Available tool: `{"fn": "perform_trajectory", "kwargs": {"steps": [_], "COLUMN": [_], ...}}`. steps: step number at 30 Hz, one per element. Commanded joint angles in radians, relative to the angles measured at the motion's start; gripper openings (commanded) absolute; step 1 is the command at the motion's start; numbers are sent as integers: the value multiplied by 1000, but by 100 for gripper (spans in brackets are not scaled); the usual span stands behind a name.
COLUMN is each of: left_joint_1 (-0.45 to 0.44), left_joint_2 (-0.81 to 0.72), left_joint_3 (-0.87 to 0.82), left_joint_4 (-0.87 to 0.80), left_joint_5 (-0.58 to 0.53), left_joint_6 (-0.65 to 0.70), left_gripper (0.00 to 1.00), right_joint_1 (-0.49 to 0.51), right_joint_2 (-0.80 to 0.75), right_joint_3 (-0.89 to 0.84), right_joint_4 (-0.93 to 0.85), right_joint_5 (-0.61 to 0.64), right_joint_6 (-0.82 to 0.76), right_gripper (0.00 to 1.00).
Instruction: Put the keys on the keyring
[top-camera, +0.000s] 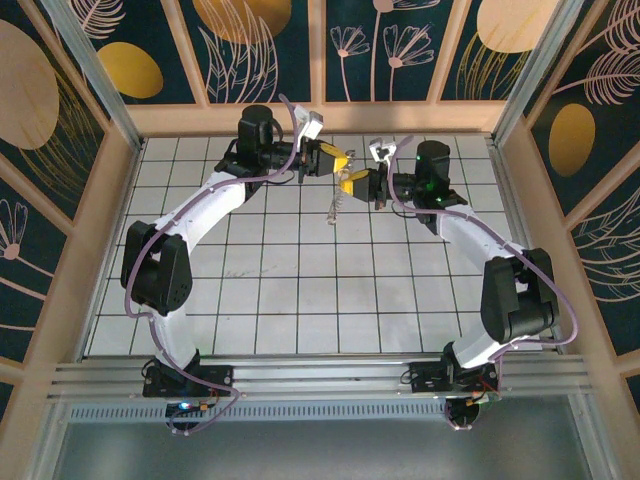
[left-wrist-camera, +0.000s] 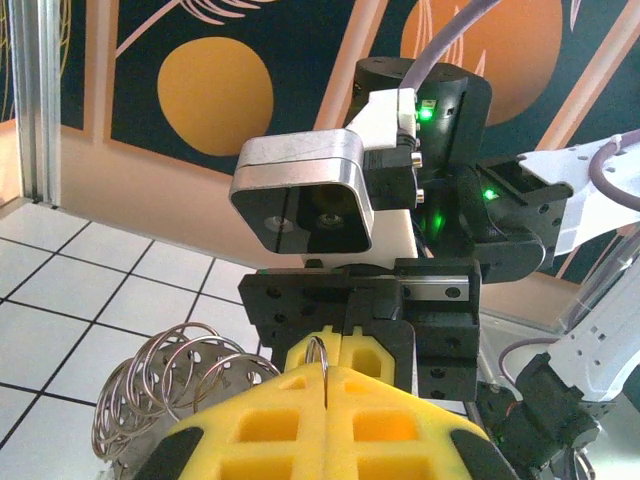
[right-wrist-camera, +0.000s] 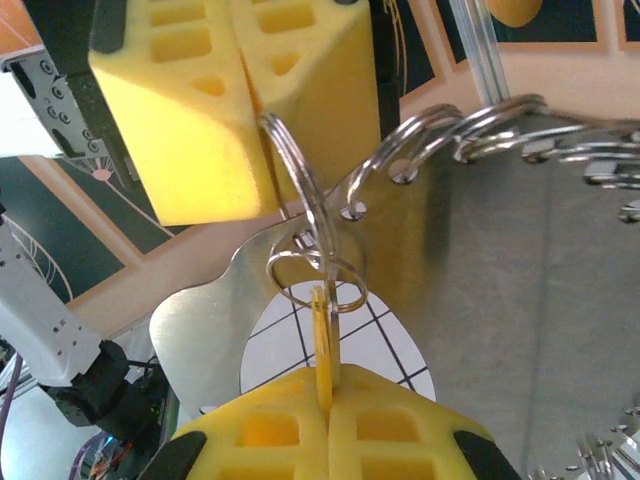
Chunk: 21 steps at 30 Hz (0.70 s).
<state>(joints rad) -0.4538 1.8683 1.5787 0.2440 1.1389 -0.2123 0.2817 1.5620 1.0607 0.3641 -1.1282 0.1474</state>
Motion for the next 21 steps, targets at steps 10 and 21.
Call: {"fn": "perform_trajectory", "kwargs": {"steps": [10, 21], "left_joint_1": [6, 14], "left_joint_2": [-35, -43], "left_joint_3": [-46, -145], "left_joint_4": [176, 443], "left_joint_5": [-29, -44], "left_joint_6": [-63, -239], "left_gripper": [0, 0], "right_joint_1": [-114, -111], "right_joint_2": [-256, -217], "right_joint_3": [-172, -182], "right_joint_4": [47, 459], "right_joint_5": [118, 297], "right_joint_6": [79, 444], "right_gripper": [35, 37]}}
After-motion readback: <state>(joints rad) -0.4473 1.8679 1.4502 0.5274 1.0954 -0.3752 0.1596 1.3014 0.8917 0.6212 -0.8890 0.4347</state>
